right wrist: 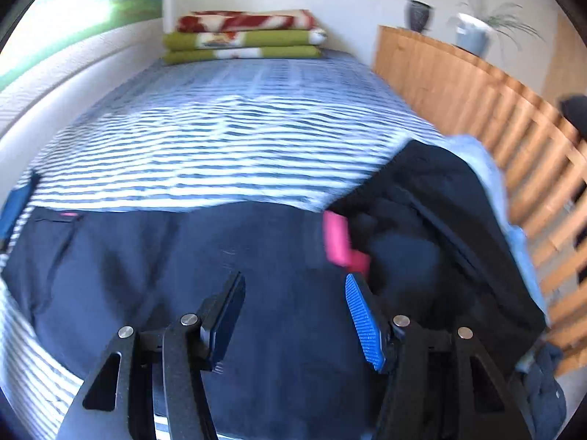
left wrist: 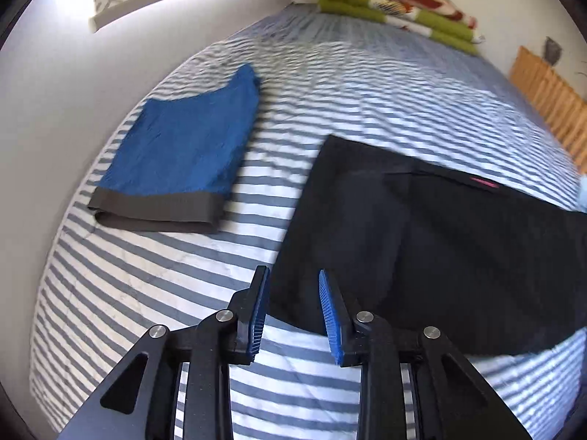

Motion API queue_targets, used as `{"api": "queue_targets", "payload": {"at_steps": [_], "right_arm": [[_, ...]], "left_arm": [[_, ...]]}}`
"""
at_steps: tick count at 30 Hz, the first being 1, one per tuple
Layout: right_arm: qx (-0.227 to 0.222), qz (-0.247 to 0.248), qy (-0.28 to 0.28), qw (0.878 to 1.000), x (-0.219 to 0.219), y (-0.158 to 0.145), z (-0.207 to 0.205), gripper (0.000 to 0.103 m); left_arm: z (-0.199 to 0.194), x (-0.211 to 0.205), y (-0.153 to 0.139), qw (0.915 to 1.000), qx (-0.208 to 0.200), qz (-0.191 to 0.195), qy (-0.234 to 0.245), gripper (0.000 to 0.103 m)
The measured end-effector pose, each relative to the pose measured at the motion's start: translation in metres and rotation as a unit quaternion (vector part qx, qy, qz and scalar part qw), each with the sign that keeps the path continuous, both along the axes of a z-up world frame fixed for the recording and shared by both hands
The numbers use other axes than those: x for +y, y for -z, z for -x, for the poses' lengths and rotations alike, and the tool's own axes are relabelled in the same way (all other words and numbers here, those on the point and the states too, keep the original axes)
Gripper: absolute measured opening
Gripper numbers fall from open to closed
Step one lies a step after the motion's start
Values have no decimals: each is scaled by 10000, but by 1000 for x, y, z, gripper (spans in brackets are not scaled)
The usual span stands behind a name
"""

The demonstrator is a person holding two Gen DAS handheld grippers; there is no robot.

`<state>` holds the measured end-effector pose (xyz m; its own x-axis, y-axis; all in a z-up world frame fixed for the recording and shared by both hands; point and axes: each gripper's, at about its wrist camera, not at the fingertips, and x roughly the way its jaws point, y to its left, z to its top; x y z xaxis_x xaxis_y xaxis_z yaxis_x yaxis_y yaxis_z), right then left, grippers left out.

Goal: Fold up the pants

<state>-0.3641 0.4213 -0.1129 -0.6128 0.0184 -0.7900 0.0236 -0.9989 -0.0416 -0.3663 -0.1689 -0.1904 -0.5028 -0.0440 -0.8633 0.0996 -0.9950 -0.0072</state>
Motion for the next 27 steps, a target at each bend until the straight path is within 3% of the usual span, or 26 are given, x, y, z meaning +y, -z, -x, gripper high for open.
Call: {"api": "queue_targets", "payload": {"at_steps": [5, 10, 15, 19, 20, 21, 22, 24, 27], "right_arm": [[-234, 347, -1383, 9895, -78, 8, -15, 53], [-672, 710, -2558, 9618, -158, 32, -54, 53], [-422, -248, -3303, 9426, -221, 56, -99, 53], [-425, -1073, -3286, 9374, -238, 74, -92, 50], [-380, -1100, -3223, 9395, -237, 73, -86, 40], [-392, -950, -3148, 9436, -232, 68, -77, 31], [-416, -764, -3000, 9500, -226, 61, -64, 29], [-335, -483, -2602, 9638, -215, 47, -39, 29], [-555, 267, -2308, 9711, -194, 33, -7, 29]], "left_arm": [[-42, 66, -3, 9902, 8, -93, 1392, 30], [-73, 140, 13, 9746, -202, -152, 2223, 30], [-86, 171, 22, 9711, -228, -279, 2360, 30], [-88, 178, 23, 9691, -280, -538, 2390, 30], [-87, 179, 25, 9673, -296, -568, 2455, 30], [-87, 182, 26, 9655, -302, -590, 2520, 30], [-87, 188, 27, 9639, -294, -631, 2569, 30], [-85, 202, 28, 9611, -248, -755, 2647, 30], [-84, 231, 22, 9541, -36, -892, 2860, 30]]}}
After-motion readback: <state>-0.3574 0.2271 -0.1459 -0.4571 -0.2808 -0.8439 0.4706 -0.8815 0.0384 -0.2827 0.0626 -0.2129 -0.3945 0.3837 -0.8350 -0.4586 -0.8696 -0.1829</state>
